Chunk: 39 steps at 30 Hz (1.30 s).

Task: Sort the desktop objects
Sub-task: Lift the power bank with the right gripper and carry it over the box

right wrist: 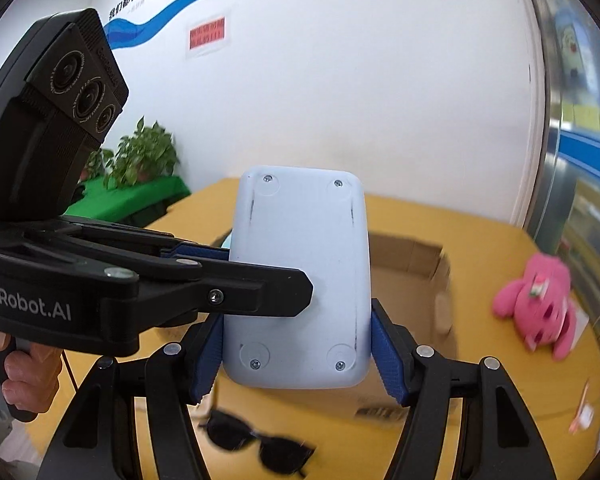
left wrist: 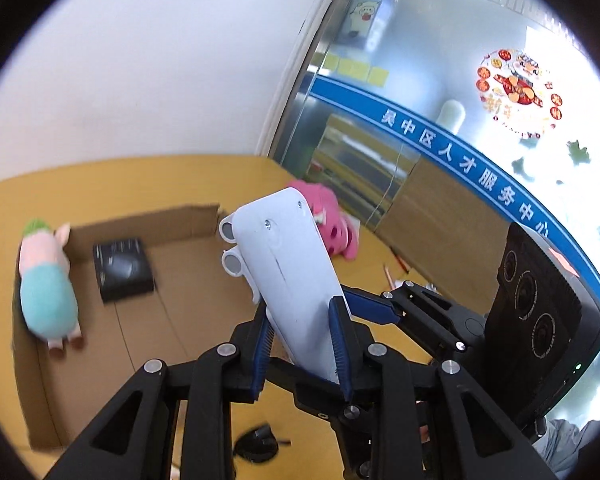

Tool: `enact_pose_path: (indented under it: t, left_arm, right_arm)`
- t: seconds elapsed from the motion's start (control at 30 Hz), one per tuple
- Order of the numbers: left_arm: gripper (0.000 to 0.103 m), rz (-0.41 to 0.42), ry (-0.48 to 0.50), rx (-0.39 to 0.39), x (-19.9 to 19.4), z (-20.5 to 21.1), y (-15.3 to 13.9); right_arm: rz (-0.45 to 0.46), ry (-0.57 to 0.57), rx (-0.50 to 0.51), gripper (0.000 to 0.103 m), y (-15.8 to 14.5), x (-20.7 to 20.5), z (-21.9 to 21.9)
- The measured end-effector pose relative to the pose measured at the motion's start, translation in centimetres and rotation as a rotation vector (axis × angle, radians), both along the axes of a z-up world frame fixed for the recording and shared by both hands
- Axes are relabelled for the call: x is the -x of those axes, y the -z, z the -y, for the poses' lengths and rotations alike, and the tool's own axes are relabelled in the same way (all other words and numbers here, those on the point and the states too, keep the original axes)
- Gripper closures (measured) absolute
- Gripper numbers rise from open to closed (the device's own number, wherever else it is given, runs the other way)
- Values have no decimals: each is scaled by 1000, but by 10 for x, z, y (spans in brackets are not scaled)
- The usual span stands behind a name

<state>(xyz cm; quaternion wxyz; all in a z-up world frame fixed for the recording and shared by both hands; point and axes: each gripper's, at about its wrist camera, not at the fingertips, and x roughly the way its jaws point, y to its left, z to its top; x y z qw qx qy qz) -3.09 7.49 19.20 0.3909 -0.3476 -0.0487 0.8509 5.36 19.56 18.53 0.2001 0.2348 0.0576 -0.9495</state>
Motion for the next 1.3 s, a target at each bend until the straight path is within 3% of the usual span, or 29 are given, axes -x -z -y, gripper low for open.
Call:
enact_pose_path:
  t: [0.1,0.3,0.47,0.5,0.6,0.87,1.1,1.3]
  left_arm:
    - [77,-38,35,-30,28,-6,-22]
    - [77,-62,10,-51,81,-21,-47]
    - [77,-10,11,-34,133,-41,-39]
    - [77,-17,-36,-37,143,-45,-34]
    - [78,35,-35,-39,176,-54,-11]
    - [78,191,-11,-13,254,-80,73]
    - [79,323,-23,6,287,-84,143]
    - [80,441,-31,24,301,-92,196]
  right_arm:
    - [-24,20,12,33,-25,33,-4]
    - [-27,26,13,33,-58,104,-4]
    - [37,31,17,33,-58,168,-7]
    - [56,33,28,33,-55,181,-12]
    - [115,52,48,33,-37,217,-19]
    - [284,105,75,33,47,300,-42]
    - [442,136,85,33,117,341,-47]
    - [561,160,82,33,172,352,-53]
